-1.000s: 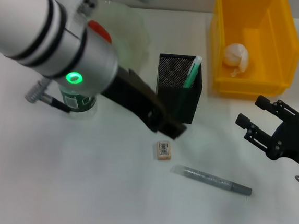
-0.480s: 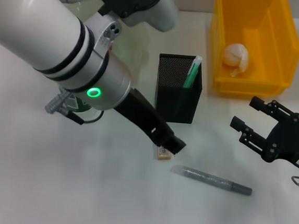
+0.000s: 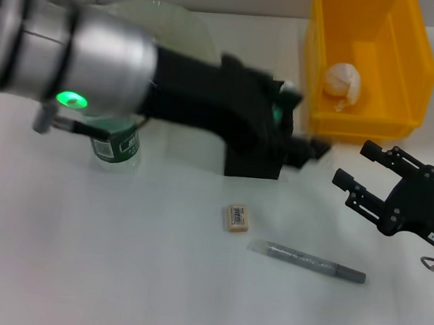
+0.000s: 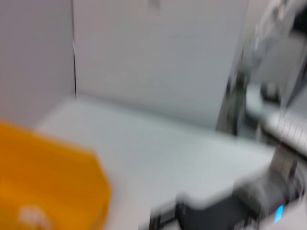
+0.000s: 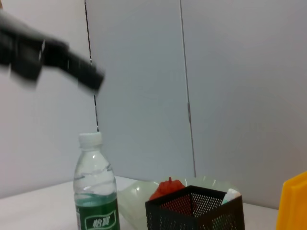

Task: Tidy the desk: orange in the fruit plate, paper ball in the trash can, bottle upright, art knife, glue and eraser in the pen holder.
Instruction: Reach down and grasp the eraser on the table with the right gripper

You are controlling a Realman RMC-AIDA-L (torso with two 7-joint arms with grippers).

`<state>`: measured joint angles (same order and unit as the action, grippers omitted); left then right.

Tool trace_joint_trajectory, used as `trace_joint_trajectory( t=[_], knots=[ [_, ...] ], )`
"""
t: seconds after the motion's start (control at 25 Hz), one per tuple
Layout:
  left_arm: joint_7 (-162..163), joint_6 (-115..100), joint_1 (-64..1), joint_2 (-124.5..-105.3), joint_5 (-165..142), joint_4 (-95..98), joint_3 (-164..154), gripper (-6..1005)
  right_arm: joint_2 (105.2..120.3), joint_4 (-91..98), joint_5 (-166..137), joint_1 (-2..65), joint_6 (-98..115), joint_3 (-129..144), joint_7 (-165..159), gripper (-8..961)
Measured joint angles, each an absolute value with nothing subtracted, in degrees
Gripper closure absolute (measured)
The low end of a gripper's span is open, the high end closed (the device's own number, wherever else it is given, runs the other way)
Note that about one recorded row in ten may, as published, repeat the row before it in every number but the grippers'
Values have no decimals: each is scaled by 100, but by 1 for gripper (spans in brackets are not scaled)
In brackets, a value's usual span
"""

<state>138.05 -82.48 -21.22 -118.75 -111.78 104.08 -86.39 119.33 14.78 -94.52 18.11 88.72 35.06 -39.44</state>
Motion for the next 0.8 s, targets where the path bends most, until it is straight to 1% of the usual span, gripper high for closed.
trace_joint_trajectory(
  t=[0.04, 0.08, 0.12, 0.16, 0.24, 0.28, 0.32, 0.4, 0.48, 0.56, 0.68, 0.8],
  knots=[
    [13510, -8171, -1974, -11872, -10790, 10295, -8448, 335, 11931, 1483, -9453, 1816, 8880, 3506, -3985, 295],
    [12485, -8082, -1617, -11869, -9541, 9797, -8023, 335, 11918, 1505, -9474, 1849, 8914, 3507, -4136, 295],
    [12485, -8082, -1617, -11869, -9541, 9797, -8023, 335, 11918, 1505, -9474, 1849, 8914, 3507, -4136, 295],
    [11778, -8109, -1419, -11866, -8761, 9387, -7806, 335, 11912, 1527, -9484, 1865, 8944, 3507, -4209, 296],
    [10813, -8259, -1219, -11859, -7885, 8763, -7574, 335, 11910, 1536, -9486, 1866, 8966, 3506, -4233, 296],
    [9855, -8644, -1106, -11850, -7055, 7953, -7264, 335, 11909, 1545, -9488, 1867, 9027, 3507, -4248, 296],
    [9855, -8644, -1106, -11850, -7055, 7953, -7264, 335, 11909, 1545, -9488, 1867, 9027, 3507, -4248, 296],
    [9263, -9085, -1128, -11844, -6674, 7300, -6904, 335, 11909, 1547, -9489, 1870, 9074, 3507, -4254, 296],
    [8561, -9779, -1327, -11824, -6617, 6228, -6272, 335, 11909, 1547, -9492, 1878, 9151, 3507, -4268, 296],
    [8379, -9895, -1389, -11813, -6633, 5971, -6161, 335, 11909, 1548, -9492, 1882, 9187, 3507, -4283, 297],
    [7366, -10272, -1626, -11724, -6661, 4688, -5858, 335, 11909, 1801, -9508, 1902, 9284, 3507, -4722, 297],
    [7064, -10275, -1683, -11677, -6712, 4318, -5844, 335, 11908, 2220, -9638, 1904, 9376, 3511, -5400, 297]
  ],
)
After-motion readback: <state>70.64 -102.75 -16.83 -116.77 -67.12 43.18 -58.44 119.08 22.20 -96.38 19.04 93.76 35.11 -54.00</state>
